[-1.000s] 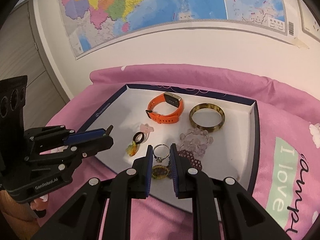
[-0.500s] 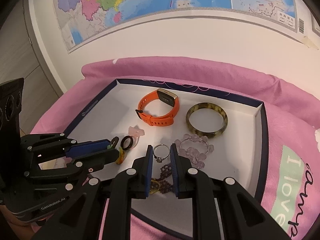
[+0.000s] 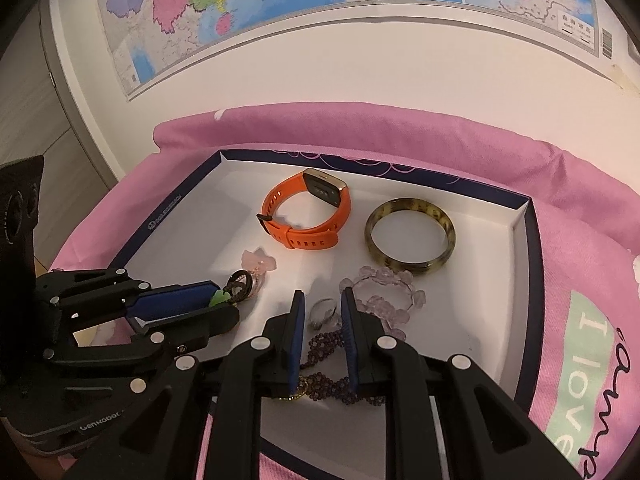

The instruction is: Organize jewelry

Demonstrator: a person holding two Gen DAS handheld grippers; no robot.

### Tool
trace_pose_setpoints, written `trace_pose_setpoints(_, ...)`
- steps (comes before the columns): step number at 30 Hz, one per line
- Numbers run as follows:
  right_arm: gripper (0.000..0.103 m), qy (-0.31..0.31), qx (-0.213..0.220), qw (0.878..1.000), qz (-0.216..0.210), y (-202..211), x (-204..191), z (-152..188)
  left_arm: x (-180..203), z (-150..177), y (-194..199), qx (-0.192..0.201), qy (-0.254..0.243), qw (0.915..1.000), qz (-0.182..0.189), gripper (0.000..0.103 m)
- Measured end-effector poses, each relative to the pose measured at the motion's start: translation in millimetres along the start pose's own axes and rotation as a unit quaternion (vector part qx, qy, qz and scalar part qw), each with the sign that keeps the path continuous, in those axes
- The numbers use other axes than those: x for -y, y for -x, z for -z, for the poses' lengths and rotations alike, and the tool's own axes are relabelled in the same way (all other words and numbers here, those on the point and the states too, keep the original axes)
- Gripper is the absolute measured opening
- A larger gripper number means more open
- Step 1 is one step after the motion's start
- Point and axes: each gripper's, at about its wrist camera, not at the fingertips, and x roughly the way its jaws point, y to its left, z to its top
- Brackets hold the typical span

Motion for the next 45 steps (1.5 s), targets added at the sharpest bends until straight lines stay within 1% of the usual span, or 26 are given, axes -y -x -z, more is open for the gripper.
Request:
trace_pose_setpoints(1,0.017,0.0,0.001,1.0,-0.001,1.2,0.2,0.2,-0.1,0.5,0.9,0.002,0.0,1.0,-0.002,0.022)
trace_pose_setpoints(2,0.017,-0.001,0.004,1.0,-0.002,2.9,-0.1,0.7,-0.2,1.0,3.1,0.004,0.0,1.0,-0.003,0.029)
trace_pose_setpoints(3,0.02,-0.001,0.007,1.0,-0.003,5.2,-0.7,1.3,-0.1,1.2,5.3,0.009,0.0,0.9999,-0.006,0.034)
trace_pose_setpoints(5,0.027,-0.004,0.015,1.0,-0.005,11.7,-1.0,2.9,-0.7,2.2,12.1,0.018,0.001,0.9998,-0.006,0.038)
trace_pose_setpoints(6,0.031,-0.006,0.018,1.0,-0.007,15.2,-0.7,4.6,-0.7,2.7,15.0,0.02,0.002,0.9998,-0.004,0.045)
trace_pose_setpoints(7,0.036,-0.007,0.021,1.0,-0.007,18.0,-0.7,5.3,-1.2,3.8,19.8,0.026,0.003,0.9996,-0.008,0.048)
trace_pose_setpoints(8,0.042,-0.009,0.025,1.0,-0.005,21.2,-0.5,6.2,-1.7,5.2,25.3,0.033,0.003,0.9993,-0.014,0.055)
trace_pose_setpoints(9,0.058,-0.013,0.033,0.999,-0.005,27.5,0.2,8.7,-2.5,5.8,29.4,0.037,0.002,0.9992,-0.018,0.065)
trace_pose_setpoints(10,0.066,-0.014,0.038,0.999,-0.007,29.9,-0.8,9.3,-3.4,8.2,36.8,0.046,0.003,0.9988,-0.019,0.071)
trace_pose_setpoints(11,0.068,-0.017,0.044,0.999,-0.007,34.8,-0.7,11.5,-4.2,9.7,40.4,0.05,0.004,0.9985,-0.02,0.082)
trace_pose_setpoints(12,0.072,-0.02,0.047,0.999,-0.004,39.5,-0.3,13.7,-5.8,12.5,46.5,0.058,0.005,0.998,-0.026,0.084)
trace_pose_setpoints(14,0.077,-0.029,0.057,0.998,-0.004,50.3,1.8,21.0,-8.6,18.0,55.6,0.064,0.006,0.9974,-0.034,0.085)
trace_pose_setpoints(15,0.082,-0.032,0.06,0.998,-0.004,54.1,2.2,23.4,-10.9,22.3,61.1,0.066,0.01,0.9971,-0.036,0.094)
trace_pose_setpoints(16,0.084,-0.034,0.063,0.997,-0.004,58.3,1.2,26.4,-12.9,25.7,65.1,0.069,0.015,0.9966,-0.042,0.098)
trace_pose_setpoints(18,0.087,-0.033,0.07,0.997,-0.001,68.1,-2.0,34.6,-15.3,34.7,74.3,0.076,0.02,0.9956,-0.052,0.098)
trace_pose_setpoints(20,0.09,-0.033,0.075,0.997,0.001,75.4,-6.0,42.3,-16.8,42.3,79.6,0.072,0.024,0.9949,-0.066,0.098)
trace_pose_setpoints(22,0.094,-0.031,0.079,0.996,0.007,82.2,-10.7,51.9,-18.0,49.0,83.2,0.071,0.026,0.9946,-0.071,0.098)
trace_pose_setpoints(25,0.096,-0.025,0.076,0.997,0.018,87.4,-20.4,65.8,-18.0,56.6,89.2,0.073,0.028,0.9939,-0.078,0.098)
trace_pose_setpoints(30,0.096,-0.011,0.07,0.997,0.041,91.7,-35.2,84.4,-16.5,66.8,97.2,0.072,0.039,0.9933,-0.082,0.098)
trace_pose_setpoints(32,0.096,-0.016,0.07,0.996,0.051,93.0,-36.8,89.2,-16.3,70.8,100.1,0.069,0.047,0.993,-0.083,0.098)
trace_pose_setpoints(34,0.096,-0.027,0.067,0.996,0.046,94.1,-37.1,94.0,-15.2,74.5,102.5,0.068,0.05,0.993,-0.082,0.098)
trace_pose_setpoints(38,0.096,-0.013,0.063,0.996,0.055,92.7,-46.2,98.5,-13.5,81.0,106.7,0.067,0.052,0.9925,-0.087,0.098)
trace_pose_setpoints(45,0.096,-0.014,0.055,0.997,0.052,90.1,-55.9,106.3,-11.7,91.7,110.1,0.06,0.053,0.9925,-0.092,0.098)
